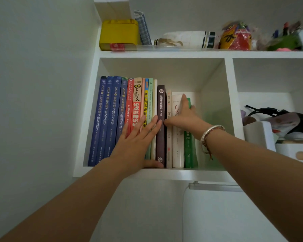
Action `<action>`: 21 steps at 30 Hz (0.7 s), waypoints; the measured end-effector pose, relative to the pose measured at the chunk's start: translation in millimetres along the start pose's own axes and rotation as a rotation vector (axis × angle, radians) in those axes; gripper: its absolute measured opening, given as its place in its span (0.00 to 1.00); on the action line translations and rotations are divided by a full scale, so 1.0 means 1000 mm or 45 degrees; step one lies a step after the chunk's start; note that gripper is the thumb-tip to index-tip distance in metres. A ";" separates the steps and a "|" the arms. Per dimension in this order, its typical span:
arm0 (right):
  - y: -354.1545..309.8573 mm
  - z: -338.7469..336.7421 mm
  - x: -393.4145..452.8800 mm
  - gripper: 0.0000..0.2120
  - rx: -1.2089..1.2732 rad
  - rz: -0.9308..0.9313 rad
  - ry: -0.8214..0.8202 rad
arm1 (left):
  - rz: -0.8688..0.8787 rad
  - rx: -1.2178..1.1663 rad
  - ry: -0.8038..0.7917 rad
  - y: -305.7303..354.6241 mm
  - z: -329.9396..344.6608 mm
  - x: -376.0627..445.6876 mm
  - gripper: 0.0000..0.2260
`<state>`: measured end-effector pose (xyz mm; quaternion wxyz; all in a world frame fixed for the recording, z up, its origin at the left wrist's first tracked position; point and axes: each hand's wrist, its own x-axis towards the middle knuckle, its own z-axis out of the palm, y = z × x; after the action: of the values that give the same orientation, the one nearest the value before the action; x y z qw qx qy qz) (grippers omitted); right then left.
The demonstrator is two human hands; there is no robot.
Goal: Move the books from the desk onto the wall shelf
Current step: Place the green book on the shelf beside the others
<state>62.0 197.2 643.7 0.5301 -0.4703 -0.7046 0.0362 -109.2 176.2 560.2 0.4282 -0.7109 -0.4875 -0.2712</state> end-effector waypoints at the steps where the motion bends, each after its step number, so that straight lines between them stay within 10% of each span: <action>1: 0.000 0.000 0.001 0.54 -0.002 -0.006 0.003 | -0.005 -0.011 -0.005 0.000 -0.001 0.000 0.49; 12: -0.010 -0.012 0.046 0.16 -0.244 -0.445 0.264 | 0.011 -0.098 0.000 -0.007 0.006 0.004 0.50; 21: -0.020 -0.019 0.041 0.18 0.059 -0.633 0.127 | -0.176 -0.070 0.139 0.018 0.008 0.010 0.46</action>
<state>64.9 206.5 692.2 0.5675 -0.2717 -0.7705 -0.1024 -88.6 185.4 558.1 0.4148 -0.6712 -0.5039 -0.3516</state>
